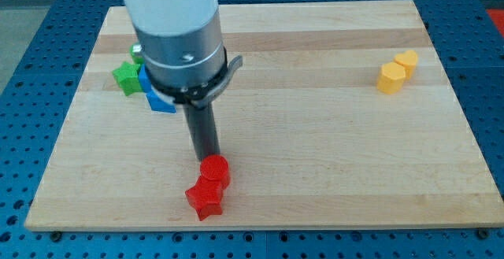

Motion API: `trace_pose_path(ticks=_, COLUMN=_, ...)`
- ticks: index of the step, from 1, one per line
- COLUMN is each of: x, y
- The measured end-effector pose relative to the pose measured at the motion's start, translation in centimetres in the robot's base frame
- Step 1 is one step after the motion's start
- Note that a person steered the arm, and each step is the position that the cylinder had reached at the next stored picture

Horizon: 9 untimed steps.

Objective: Keep red blocks in a horizontal line

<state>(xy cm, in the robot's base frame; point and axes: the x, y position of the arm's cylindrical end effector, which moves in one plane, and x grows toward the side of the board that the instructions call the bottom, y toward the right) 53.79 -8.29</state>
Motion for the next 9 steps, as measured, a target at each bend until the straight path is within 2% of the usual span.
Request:
trace_pose_path(ticks=1, x=3.2, y=-2.3)
trace_pose_path(ticks=2, x=4.0, y=-2.6)
trace_pose_path(ticks=3, x=2.5, y=-4.4)
trace_pose_path(ticks=4, x=7.9, y=-5.1)
trace_pose_path(ticks=6, x=8.0, y=-3.2)
trace_pose_path(ticks=7, x=5.2, y=2.9)
trace_pose_path(ticks=8, x=-2.1, y=7.1)
trace_pose_path(ticks=9, x=-6.0, y=8.4)
